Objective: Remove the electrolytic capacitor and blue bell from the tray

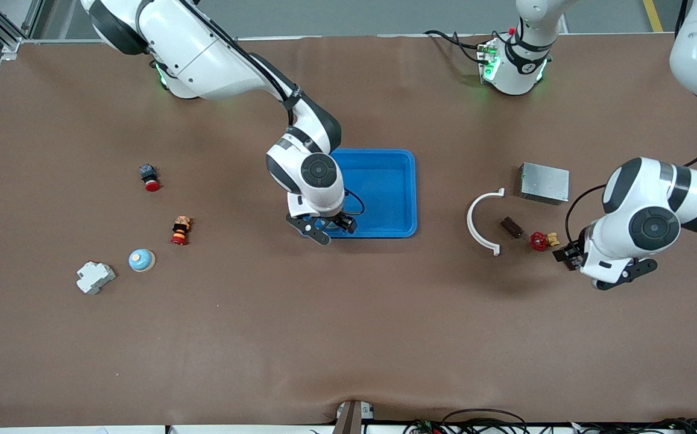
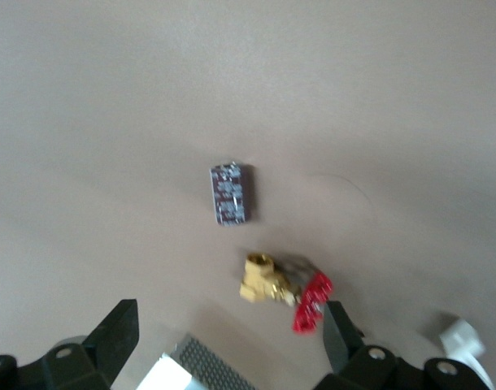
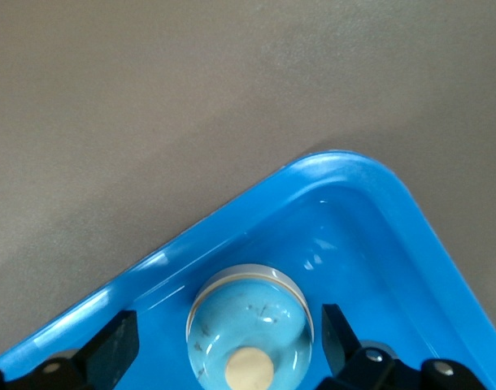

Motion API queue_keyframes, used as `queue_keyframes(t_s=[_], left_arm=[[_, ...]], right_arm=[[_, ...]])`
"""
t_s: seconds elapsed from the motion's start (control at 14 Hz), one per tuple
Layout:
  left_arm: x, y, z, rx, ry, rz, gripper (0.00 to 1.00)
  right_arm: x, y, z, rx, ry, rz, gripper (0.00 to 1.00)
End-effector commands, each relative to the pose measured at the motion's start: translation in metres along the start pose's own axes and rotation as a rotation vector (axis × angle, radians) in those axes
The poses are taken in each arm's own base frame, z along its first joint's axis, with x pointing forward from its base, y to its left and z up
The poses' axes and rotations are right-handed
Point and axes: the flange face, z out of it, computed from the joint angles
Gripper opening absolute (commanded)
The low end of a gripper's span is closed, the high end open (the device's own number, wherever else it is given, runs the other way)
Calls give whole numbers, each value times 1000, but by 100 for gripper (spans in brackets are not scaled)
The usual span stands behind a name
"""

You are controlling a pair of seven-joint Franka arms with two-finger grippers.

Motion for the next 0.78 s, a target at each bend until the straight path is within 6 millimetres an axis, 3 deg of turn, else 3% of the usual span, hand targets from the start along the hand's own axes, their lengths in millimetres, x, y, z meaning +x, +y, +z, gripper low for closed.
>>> queue_keyframes(t_s=[0.0,0.14,0.36,0.43,0.57,0.64,0.71], left_arm=[[-8,0,-45,-27,-53,-12,100],[-10,-8,-92,-64,-82,-47,100],[-18,-6,-152,-108,-69,-35,100],[-21,-5,-166,-115,-63,-9,100],[-30,-4,-185,-112,-74,37,100],[-34,-3,-195,-113,-70,44,100],[-40,-4,-209,-113,-57,44,100]], right_arm=[[2,-1,10,-4,34,6,98],[-4,-2,9,-4,33,-2,78],[-14,-4,6,-9,33,21,65],[-17,-5,5,-8,34,14,45],[-22,-6,-5,-14,30,12,35],[-27,-6,-10,-30,22,14,6],[-38,-8,-23,-35,10,23,0]])
